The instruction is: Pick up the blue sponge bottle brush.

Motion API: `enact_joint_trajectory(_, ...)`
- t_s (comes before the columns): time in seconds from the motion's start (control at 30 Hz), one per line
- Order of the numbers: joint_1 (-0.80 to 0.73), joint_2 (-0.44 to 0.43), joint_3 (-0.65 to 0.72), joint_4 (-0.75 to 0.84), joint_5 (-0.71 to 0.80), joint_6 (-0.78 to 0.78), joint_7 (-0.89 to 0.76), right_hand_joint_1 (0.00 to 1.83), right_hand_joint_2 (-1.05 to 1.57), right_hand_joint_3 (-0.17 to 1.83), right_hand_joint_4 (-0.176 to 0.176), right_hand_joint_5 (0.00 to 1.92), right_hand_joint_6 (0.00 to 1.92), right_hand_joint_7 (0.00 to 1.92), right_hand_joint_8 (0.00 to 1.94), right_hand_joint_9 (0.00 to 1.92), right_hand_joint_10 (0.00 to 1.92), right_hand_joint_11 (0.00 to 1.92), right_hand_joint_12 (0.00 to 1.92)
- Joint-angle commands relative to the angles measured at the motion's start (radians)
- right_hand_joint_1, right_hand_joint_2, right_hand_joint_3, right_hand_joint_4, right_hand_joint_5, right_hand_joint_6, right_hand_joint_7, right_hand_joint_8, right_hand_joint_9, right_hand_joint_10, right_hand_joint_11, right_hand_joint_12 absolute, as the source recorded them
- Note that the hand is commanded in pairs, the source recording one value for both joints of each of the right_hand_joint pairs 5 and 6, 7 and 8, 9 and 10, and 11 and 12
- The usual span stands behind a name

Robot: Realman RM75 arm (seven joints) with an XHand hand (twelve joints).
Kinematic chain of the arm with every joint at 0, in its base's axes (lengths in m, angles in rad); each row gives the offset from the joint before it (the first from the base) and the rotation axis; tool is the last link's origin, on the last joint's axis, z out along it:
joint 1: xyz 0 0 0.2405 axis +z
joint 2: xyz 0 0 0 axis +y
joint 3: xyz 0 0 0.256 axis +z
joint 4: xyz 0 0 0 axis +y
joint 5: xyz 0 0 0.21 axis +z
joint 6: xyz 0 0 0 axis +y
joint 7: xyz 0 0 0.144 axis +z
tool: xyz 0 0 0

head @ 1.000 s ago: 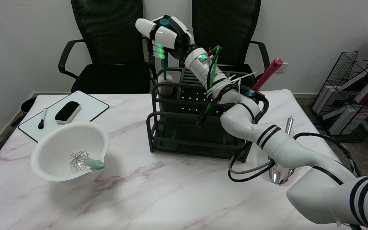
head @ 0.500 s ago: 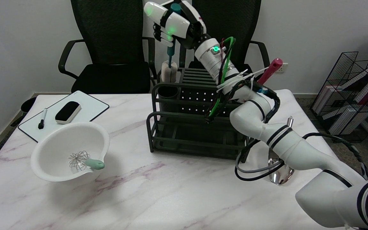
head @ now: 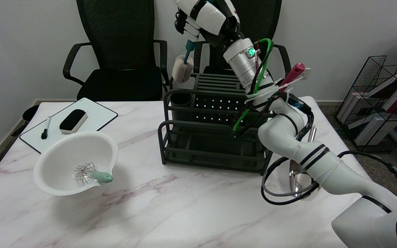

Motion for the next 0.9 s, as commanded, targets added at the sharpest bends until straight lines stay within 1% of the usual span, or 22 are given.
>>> enact_joint_trajectory(0.03, -0.206, 0.065, 0.004, 0.268, 0.101, 0.134, 0.000, 0.95, 1.57, 0.42, 0.000, 1.92, 1.92, 1.92, 1.92, 1.92, 1.92, 1.92, 1.92)
enact_joint_trajectory(0.3, -0.379, 0.068, 0.008, 0.296, 0.167, 0.227, 0.007, 0.95, 1.57, 0.42, 0.000, 1.92, 1.92, 1.92, 1.92, 1.92, 1.92, 1.92, 1.92)
enact_joint_trajectory(0.43, -0.457, 0.072, 0.008, 0.274, 0.187, 0.282, 0.007, 0.95, 1.57, 0.42, 0.000, 1.92, 1.92, 1.92, 1.92, 1.92, 1.92, 1.92, 1.92)
enact_joint_trajectory(0.5, -0.497, 0.074, 0.008, 0.255, 0.202, 0.334, 0.007, 0.95, 1.57, 0.42, 0.000, 1.92, 1.92, 1.92, 1.92, 1.92, 1.92, 1.92, 1.92)
enact_joint_trajectory(0.63, -0.552, 0.068, -0.013, 0.187, 0.226, 0.491, 0.008, 0.95, 1.57, 0.42, 0.000, 1.92, 1.92, 1.92, 1.92, 1.92, 1.92, 1.92, 1.92)
enact_joint_trajectory(0.77, -0.567, 0.079, -0.051, 0.111, 0.227, 0.612, 0.010, 0.95, 1.57, 0.41, 0.000, 1.92, 1.92, 1.92, 1.92, 1.92, 1.92, 1.92, 1.92)
enact_joint_trajectory(0.9, -0.569, 0.085, -0.070, 0.060, 0.227, 0.695, 0.010, 0.94, 1.57, 0.41, 0.000, 1.92, 1.92, 1.92, 1.92, 1.92, 1.92, 1.92, 1.92)
